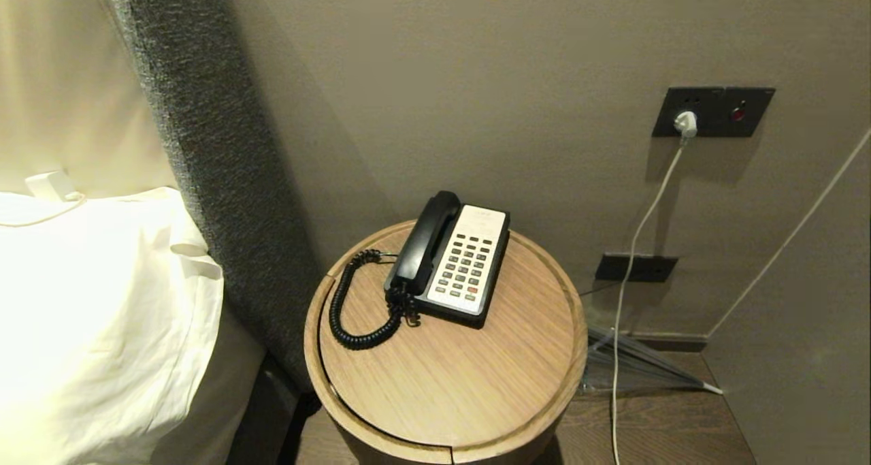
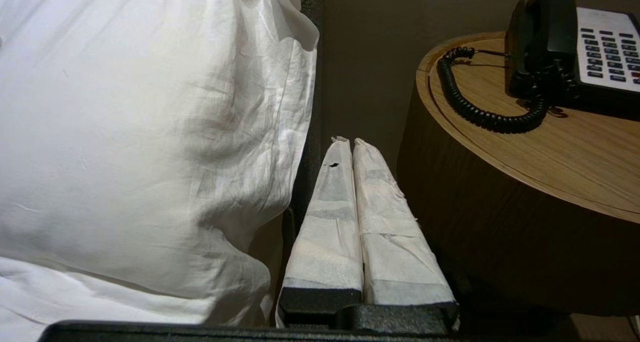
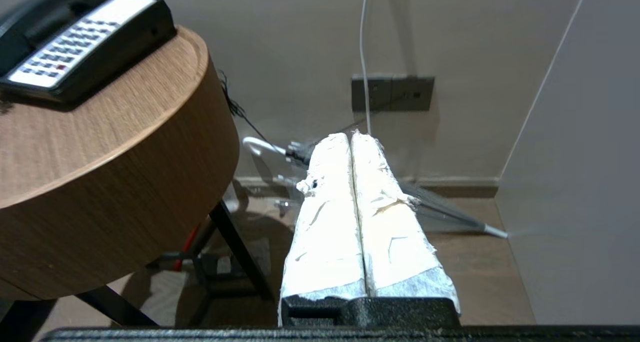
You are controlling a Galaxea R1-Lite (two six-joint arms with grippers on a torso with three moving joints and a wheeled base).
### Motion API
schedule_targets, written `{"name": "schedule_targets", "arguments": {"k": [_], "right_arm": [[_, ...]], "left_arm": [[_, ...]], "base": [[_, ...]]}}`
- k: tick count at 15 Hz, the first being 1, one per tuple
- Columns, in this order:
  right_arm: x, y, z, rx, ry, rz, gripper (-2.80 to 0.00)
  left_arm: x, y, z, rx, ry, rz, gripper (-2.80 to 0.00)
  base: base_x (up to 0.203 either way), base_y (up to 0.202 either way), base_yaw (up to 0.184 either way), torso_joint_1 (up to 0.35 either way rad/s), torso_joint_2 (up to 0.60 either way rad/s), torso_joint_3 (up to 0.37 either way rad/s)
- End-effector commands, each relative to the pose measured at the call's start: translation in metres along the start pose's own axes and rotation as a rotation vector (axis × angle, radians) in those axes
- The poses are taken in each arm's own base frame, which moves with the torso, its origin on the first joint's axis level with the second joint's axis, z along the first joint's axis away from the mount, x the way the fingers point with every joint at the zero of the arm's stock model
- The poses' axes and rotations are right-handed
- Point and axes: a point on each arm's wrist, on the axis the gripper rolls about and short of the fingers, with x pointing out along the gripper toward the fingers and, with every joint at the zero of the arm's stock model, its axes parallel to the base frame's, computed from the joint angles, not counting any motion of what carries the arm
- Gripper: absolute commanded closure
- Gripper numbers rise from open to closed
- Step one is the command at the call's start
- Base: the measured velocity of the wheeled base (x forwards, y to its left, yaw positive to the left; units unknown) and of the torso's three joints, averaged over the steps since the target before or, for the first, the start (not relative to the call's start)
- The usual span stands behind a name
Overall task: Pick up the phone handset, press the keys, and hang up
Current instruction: Pick up the desk phone handset
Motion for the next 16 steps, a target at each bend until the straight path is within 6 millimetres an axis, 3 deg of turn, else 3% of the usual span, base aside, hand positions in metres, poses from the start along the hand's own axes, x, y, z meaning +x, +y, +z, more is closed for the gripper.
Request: {"name": "schedule_targets", "arguments": {"k": [1,16], "right_arm": [[0.0013,-0.0002,-0.0055,0.001,0.02,-0.001,0.0],[0.0013,-0.0002,-0.0055,0.001,0.02,-0.001,0.0]], "left_arm": [[0.0021,0.0001,-0.0108,0.0,0.039,0.001,0.0],[0.0021,0.0001,-0.0108,0.0,0.039,0.001,0.0]], "base": [[0.0,0.0,0.0,0.002,0.0,-0.207],[0.0,0.0,0.0,0.002,0.0,-0.197]]}}
